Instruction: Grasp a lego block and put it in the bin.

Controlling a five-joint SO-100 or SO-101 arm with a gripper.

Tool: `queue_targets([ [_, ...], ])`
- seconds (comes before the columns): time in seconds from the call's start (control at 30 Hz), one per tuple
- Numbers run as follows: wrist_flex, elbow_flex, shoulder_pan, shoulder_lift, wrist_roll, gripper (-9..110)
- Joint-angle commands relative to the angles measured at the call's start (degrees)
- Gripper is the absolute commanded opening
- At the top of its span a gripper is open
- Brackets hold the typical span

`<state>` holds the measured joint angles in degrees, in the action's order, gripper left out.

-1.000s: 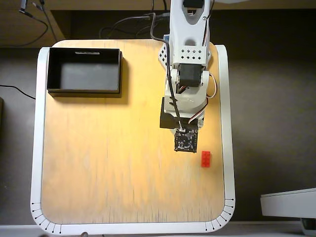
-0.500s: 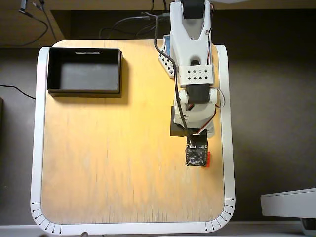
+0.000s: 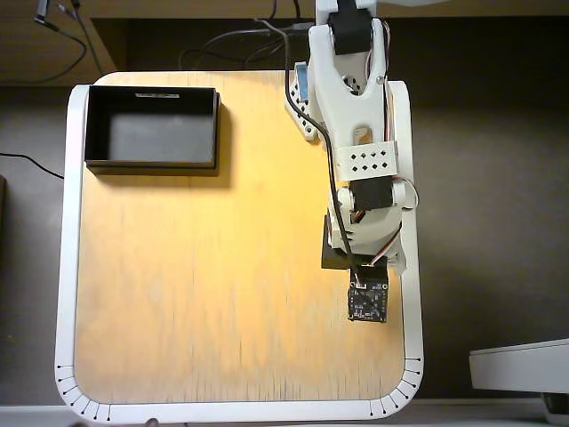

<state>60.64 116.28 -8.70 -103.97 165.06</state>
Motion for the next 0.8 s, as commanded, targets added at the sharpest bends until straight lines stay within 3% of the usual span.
queue_targets([
  [0.0, -3.0, -7.9, -1.3, 1.1, -1.1, 27],
  [0.77, -11.3, -7.9, -1.1, 11.3, -1.7, 27],
])
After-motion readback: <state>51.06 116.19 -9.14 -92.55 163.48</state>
